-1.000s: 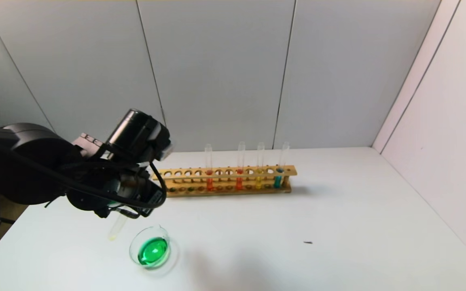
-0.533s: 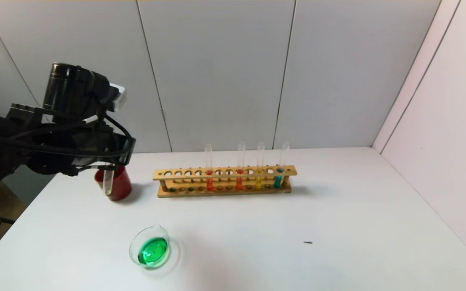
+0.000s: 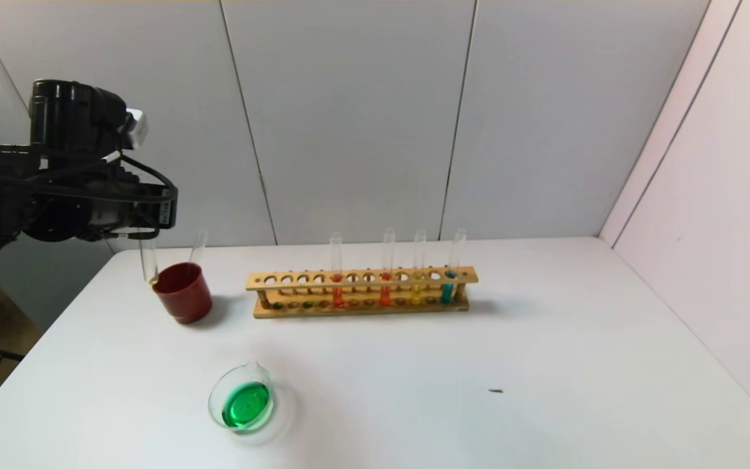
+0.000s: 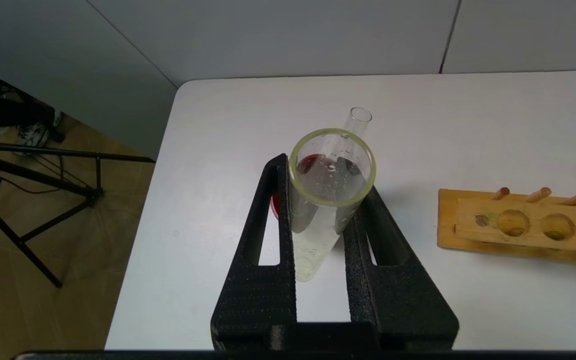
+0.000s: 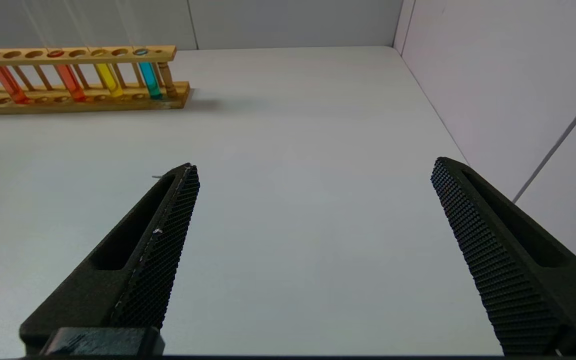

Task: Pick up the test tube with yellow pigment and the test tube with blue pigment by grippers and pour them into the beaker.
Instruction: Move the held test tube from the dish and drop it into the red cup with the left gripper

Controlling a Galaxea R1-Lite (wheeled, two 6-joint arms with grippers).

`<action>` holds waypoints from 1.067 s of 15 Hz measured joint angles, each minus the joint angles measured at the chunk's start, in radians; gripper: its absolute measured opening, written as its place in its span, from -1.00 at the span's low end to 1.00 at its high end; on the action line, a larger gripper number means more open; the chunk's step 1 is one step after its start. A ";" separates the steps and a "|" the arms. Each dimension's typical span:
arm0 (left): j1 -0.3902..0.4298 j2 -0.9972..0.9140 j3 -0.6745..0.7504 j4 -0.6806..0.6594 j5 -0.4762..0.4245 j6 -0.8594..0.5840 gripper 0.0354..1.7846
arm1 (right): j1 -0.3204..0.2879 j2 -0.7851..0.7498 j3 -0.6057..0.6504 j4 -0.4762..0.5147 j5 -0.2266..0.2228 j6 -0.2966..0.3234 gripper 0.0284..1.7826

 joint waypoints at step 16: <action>0.125 0.324 -0.107 -0.172 -0.041 -0.058 -0.67 | 0.000 0.000 0.000 0.000 0.000 0.000 0.91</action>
